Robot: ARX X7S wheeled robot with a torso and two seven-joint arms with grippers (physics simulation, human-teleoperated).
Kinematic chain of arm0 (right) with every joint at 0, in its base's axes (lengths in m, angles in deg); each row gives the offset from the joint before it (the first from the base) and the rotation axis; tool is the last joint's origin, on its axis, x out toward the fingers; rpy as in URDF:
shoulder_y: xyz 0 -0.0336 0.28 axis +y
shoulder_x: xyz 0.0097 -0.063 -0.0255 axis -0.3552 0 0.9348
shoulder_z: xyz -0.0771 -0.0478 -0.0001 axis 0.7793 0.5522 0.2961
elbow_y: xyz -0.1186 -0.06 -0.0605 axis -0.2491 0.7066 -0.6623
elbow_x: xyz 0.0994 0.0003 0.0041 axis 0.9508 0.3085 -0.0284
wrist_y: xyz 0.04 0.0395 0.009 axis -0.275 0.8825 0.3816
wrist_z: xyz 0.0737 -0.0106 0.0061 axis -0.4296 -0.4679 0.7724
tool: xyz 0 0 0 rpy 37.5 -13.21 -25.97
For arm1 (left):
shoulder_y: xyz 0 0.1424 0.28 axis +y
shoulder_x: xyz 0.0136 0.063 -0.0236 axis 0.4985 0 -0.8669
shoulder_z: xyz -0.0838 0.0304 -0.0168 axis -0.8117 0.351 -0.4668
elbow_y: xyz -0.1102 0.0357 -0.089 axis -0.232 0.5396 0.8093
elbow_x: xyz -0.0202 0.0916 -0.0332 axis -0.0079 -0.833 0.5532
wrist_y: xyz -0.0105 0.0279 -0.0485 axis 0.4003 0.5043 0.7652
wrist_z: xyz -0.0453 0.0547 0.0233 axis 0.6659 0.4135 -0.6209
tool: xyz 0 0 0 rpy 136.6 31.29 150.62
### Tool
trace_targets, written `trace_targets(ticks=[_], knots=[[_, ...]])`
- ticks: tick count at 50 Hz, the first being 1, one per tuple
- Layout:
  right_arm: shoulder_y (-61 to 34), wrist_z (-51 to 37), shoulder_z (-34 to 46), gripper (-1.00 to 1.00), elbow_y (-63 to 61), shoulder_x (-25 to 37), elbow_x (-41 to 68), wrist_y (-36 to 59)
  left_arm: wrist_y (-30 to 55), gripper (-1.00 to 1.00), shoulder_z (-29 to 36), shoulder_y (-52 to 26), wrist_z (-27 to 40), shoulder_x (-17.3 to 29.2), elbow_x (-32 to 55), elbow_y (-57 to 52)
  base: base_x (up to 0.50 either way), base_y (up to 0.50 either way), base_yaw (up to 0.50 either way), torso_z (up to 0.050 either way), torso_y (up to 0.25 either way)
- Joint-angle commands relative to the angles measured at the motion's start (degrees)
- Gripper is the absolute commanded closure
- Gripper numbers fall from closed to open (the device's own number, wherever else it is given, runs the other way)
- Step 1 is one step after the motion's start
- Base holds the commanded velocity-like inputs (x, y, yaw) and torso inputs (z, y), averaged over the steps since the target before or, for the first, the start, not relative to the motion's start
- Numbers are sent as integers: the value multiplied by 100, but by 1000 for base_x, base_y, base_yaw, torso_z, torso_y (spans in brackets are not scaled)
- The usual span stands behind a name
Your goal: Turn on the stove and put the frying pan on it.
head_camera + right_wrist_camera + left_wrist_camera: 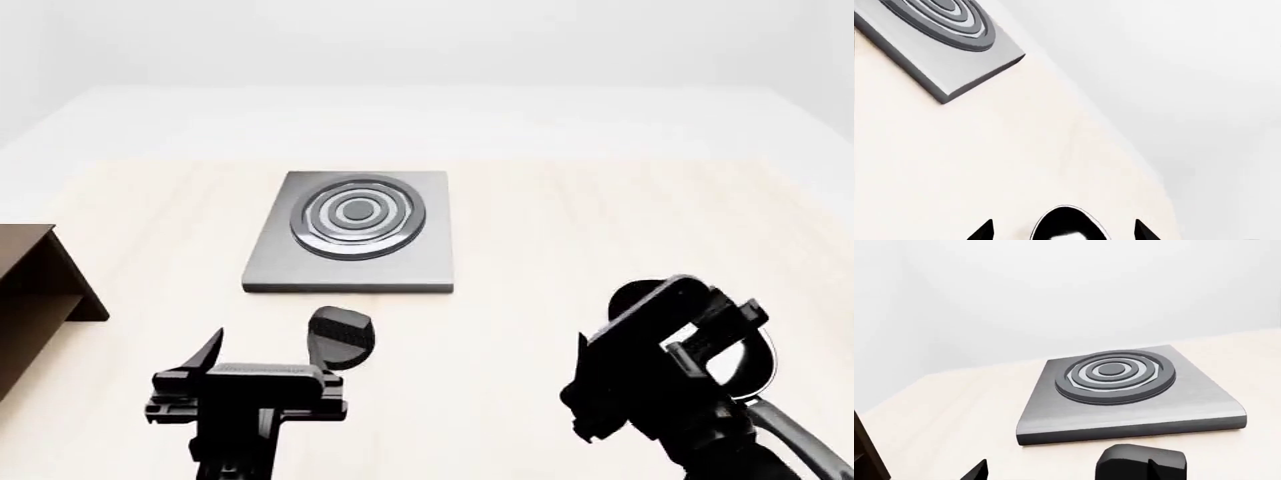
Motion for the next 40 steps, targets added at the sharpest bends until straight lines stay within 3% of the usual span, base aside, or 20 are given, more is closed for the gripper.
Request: trace_targets(ticks=[1, 8, 12, 16, 24, 40], knots=[[-1378, 774, 983, -100, -249, 1021, -86, 1531, -122, -100, -152, 32, -185, -86, 9, 42, 0, 0, 0, 0, 0], [-2248, 1107, 1731, -100, 57, 1684, 445, 1805, -241, -100, -130, 67, -189, -65, 28, 105, 0, 0, 0, 0, 0], [-2738, 573, 2002, -100, 439, 2038, 1882, 1804, -273, -100, -114, 68, -192, -53, 37, 132, 0, 0, 0, 0, 0], [-2735, 230, 1950, -100, 924, 2105, 2467, 1787, -326, -100, -74, 85, -186, -35, 8, 157, 0, 0, 0, 0, 0], [-2696, 464, 2074, -100, 1147, 2415, 2994, 1660, -339, -100, -28, 82, -175, -14, 7, 162, 0, 0, 0, 0, 0], [-2232, 420, 2040, -100, 1599, 2756, 3286, 1259, -345, -100, 31, 80, -129, 14, 15, 165, 0, 0, 0, 0, 0]])
